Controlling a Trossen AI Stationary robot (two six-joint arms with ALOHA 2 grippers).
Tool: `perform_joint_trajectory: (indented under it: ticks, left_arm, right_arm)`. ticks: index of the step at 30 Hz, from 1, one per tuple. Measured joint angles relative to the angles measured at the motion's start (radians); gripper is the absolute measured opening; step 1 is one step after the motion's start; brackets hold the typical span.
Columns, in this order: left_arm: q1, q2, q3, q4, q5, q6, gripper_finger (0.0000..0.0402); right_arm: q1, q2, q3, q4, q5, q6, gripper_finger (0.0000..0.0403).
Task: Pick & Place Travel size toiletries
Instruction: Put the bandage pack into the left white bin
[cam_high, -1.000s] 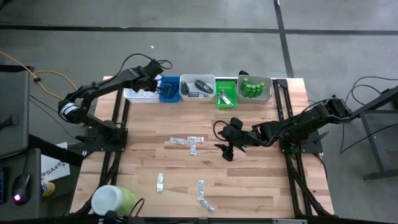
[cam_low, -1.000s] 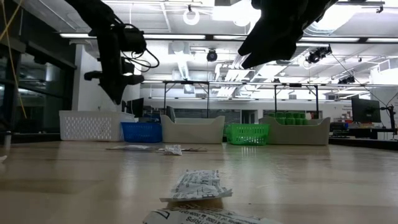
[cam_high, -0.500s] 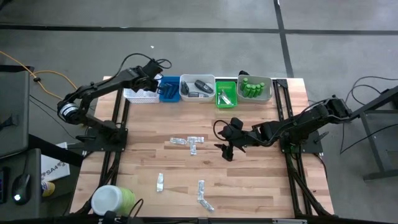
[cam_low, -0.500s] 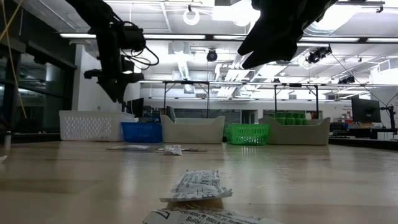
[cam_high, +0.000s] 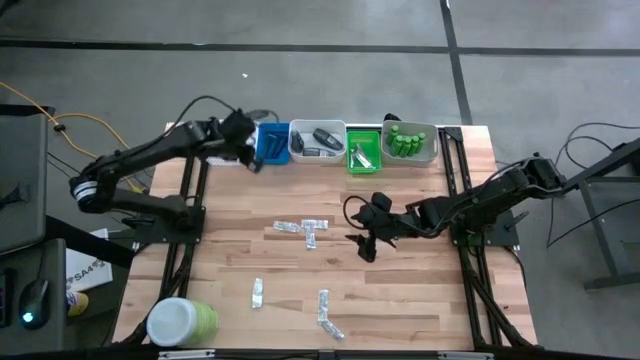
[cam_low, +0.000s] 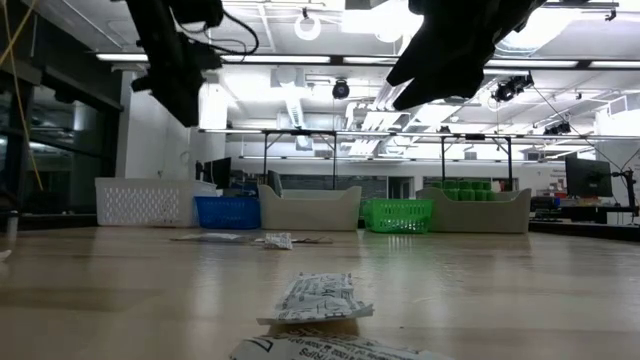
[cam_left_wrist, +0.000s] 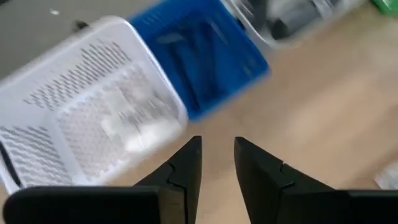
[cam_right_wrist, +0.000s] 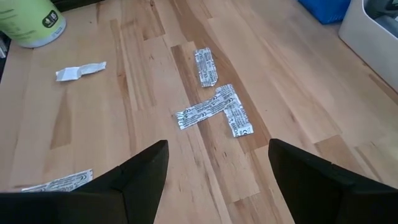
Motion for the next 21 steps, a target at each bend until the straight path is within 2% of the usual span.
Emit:
perform_joint_trajectory:
  ticks: [6,13,17,21]
  left_arm:
    - [-0.219,-0.008,-0.038,-0.073,0.011,-0.161,0.0092]
    - [-0.448,0.027,-0.115,0.018,0.022,-0.263,0.0092]
    - [-0.559,0.046,-0.147,0.005,0.117,-0.290,0.0092]
    - [-0.707,0.047,-0.188,0.004,0.245,-0.188,0.0092]
  right_arm:
    - [0.000,0.000,0.000,0.000,0.002,0.000,0.0270]
    - [0.000,0.000,0.000,0.000,0.002,0.016,0.0270]
    - [0.001,0.000,0.000,-0.005,-0.001,0.015,0.0270]
    - [0.001,0.000,0.000,-0.020,0.000,0.009,0.0270]
